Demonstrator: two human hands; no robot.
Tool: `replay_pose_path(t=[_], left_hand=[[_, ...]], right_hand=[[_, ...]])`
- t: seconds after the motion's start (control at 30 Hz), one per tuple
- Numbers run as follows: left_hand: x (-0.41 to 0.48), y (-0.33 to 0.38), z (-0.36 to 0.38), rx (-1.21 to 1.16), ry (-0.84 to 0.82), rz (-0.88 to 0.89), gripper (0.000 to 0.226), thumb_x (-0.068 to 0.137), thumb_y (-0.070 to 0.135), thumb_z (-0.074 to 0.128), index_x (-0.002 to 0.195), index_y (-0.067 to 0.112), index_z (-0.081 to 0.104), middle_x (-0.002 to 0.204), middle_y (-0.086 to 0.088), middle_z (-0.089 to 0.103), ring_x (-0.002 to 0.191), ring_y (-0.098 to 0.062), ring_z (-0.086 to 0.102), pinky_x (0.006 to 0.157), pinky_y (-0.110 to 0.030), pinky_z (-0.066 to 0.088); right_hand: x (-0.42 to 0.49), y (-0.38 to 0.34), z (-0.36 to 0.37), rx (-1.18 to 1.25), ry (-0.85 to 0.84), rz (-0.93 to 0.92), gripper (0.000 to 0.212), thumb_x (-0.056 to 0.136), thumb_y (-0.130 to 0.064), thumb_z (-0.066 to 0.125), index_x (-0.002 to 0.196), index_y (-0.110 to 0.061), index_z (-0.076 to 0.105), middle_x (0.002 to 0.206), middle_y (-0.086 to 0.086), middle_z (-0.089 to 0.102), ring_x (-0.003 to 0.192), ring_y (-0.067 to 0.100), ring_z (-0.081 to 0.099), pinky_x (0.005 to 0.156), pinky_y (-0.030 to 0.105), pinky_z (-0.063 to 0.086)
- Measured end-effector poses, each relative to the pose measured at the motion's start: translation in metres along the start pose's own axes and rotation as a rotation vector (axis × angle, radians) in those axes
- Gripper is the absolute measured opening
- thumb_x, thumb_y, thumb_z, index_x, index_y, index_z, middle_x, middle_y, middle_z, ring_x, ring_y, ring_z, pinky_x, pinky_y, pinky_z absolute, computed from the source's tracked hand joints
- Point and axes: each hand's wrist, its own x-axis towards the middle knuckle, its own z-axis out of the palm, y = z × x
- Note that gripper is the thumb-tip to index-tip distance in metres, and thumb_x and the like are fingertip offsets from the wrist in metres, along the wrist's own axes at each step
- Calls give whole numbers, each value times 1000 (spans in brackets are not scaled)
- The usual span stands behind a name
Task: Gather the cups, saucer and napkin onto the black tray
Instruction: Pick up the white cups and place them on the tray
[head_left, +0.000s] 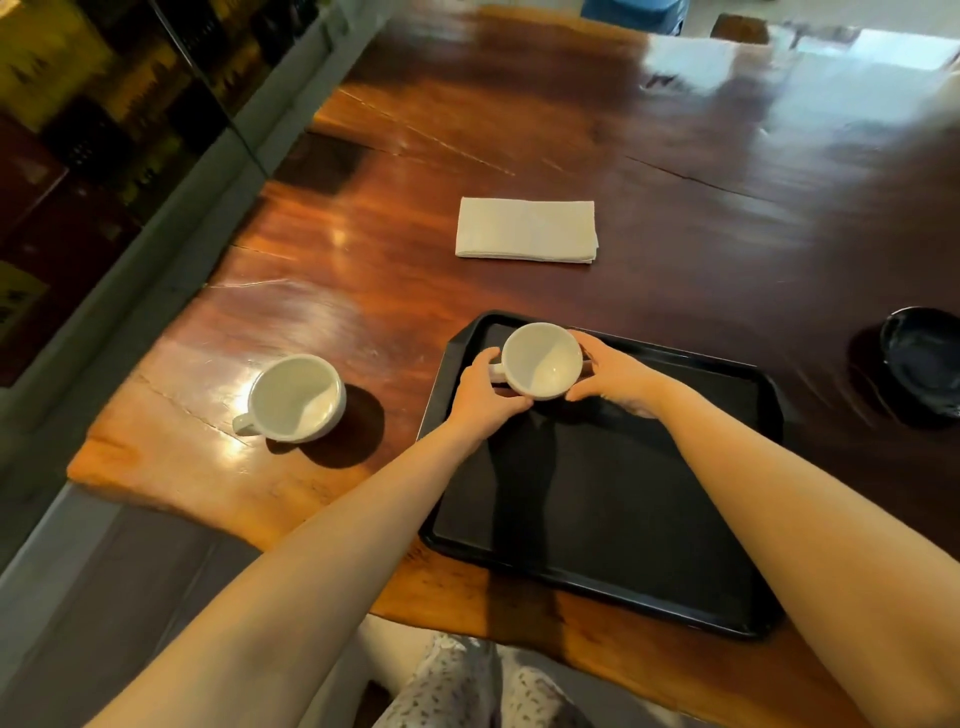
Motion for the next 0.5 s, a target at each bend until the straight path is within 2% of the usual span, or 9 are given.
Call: replay_pose_path(t=[0.1, 0.2, 0.33, 0.4, 0.5], left_hand=[[-1, 1, -4, 47, -16, -35, 75, 72, 16, 77, 136, 19, 37, 137, -10, 45, 119, -27, 50, 102, -46, 44], [-7, 5, -11, 52, -53, -63, 81, 75, 12, 74, 141, 19, 29, 140, -10, 41, 104, -22, 59, 95, -38, 48], [-13, 22, -27, 92, -73, -136, 88, 78, 9, 69, 147, 18, 15, 138, -13, 44, 111, -31, 57, 95, -46, 50], [-17, 33, -39, 121, -93, -169, 86, 80, 9, 68, 147, 16, 15, 136, -16, 45, 109, -32, 58, 91, -47, 52], [-27, 50, -60, 173, -123, -195, 83, 80, 12, 70, 145, 14, 19, 141, -17, 41, 117, -31, 52, 89, -44, 54]], right_hand=[[0, -2, -1, -20, 1, 28, 82, 73, 10, 64, 139, -27, 31, 137, 7, 42, 118, 22, 42, 100, 41, 36], [-1, -7, -4, -68, 2, 58, 80, 74, 9, 65, 139, -22, 32, 138, 9, 43, 113, 20, 45, 95, 37, 38], [-6, -26, -14, -178, 18, 146, 80, 77, 6, 65, 144, -17, 27, 146, 10, 37, 129, 28, 40, 102, 42, 40], [-12, -40, -21, -260, 36, 179, 79, 79, 4, 65, 145, -15, 26, 148, 11, 34, 132, 29, 37, 99, 43, 41], [-22, -65, -29, -431, 62, 182, 75, 80, 2, 64, 144, -14, 27, 149, 12, 32, 131, 32, 38, 99, 45, 44]])
